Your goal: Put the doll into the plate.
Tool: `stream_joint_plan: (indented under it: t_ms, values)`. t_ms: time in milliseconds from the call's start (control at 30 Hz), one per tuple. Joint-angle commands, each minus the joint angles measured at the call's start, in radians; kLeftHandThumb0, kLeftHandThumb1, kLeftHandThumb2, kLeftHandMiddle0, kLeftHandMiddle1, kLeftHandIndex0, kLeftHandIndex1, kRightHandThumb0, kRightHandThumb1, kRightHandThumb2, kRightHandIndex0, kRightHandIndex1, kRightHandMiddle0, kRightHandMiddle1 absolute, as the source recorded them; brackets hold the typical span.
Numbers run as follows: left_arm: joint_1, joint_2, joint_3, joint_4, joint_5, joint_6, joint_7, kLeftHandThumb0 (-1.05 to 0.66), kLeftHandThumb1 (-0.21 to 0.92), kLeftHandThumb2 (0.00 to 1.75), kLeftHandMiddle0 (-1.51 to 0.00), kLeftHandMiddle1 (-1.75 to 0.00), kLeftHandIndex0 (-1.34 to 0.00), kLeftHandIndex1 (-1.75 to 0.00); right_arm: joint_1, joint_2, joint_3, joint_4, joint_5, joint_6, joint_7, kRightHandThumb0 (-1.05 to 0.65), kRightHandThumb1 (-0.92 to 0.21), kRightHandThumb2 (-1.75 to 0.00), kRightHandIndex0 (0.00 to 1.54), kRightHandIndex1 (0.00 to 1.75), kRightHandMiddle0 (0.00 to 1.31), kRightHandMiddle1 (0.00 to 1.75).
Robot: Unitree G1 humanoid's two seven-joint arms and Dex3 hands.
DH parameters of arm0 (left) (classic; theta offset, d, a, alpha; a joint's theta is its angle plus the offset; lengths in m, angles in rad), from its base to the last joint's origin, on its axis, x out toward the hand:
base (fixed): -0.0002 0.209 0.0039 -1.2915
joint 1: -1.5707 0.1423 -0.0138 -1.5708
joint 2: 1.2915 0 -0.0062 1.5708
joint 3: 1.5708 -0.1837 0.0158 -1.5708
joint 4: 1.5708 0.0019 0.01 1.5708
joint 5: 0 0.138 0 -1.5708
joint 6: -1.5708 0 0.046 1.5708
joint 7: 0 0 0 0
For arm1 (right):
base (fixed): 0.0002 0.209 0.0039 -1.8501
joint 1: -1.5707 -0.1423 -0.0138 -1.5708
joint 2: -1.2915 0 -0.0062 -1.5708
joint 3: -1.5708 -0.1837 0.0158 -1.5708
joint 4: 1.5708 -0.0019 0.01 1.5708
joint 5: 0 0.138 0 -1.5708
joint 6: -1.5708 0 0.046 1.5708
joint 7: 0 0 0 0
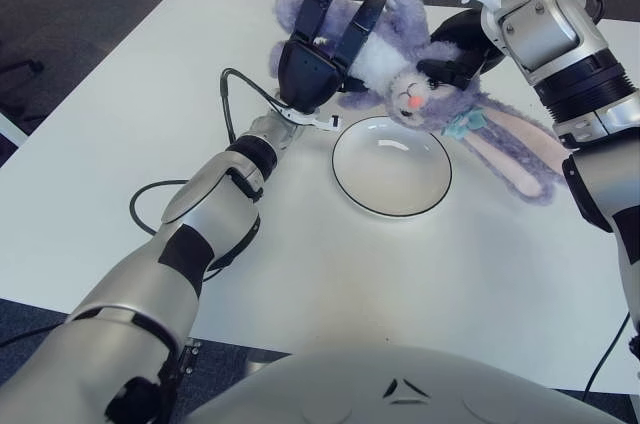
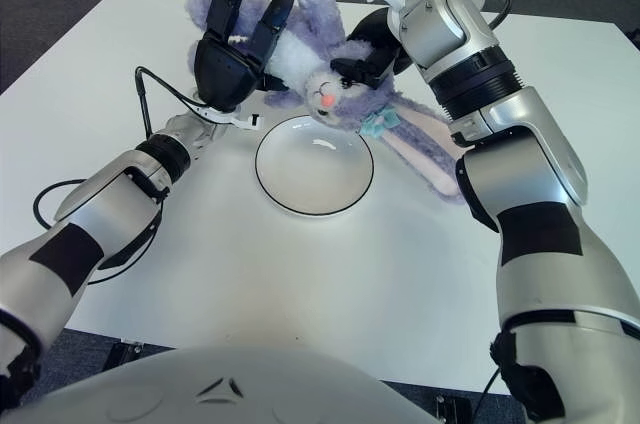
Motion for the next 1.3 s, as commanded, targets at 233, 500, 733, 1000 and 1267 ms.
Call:
stream_joint_plan:
  t_ms: [233,500,733,1000,1267]
  values:
    - [-0.059,-0.014,0.040,0.030,-0.056,0.078,-0.071,-0.61,0.73,0.78,0.00,0.00,0.00,0.00,0.018,-0.024,-0.050,-0.106,0.064,0.085,0.029,0.00,0.07,-1.74,0.93,1.69,0.66,1.75]
    - [-0.060,-0.021,0.013,0.033,-0.048,0.172,-0.299,-0.64,0.78,0.67,0.00,0.00,0.00,0.00,-0.019,-0.038,-0.022,-0.134,0.064,0.125,0.053,0.00,0.06,-1.74,0.91,1.72,0.66,1.75]
    - [-0.066,-0.024,-0.022,0.012,-0.024,0.293,-0.538,-0.63,0.80,0.61,0.00,0.00,0.00,0.00,0.000,-0.025,-0.082,-0.161,0.094,0.174,0.004,0.00,0.06,-1.75,0.91,1.73,0.66,1.75]
    - [-0.075,-0.020,-0.077,-0.042,0.020,0.377,-0.713,-0.53,0.64,0.82,0.00,0.00,0.00,0.00,0.012,-0.040,-0.085,-0.236,0.118,0.232,-0.040,0.00,0.06,-1.75,0.90,1.74,0.65,1.75]
    - [-0.073,-0.005,-0.111,-0.122,0.036,0.361,-0.843,-0.46,0.55,0.96,-0.01,-0.01,0.00,0.00,0.003,-0.065,-0.042,-0.274,0.117,0.200,-0.030,0.00,0.06,-1.75,0.91,1.75,0.65,1.75]
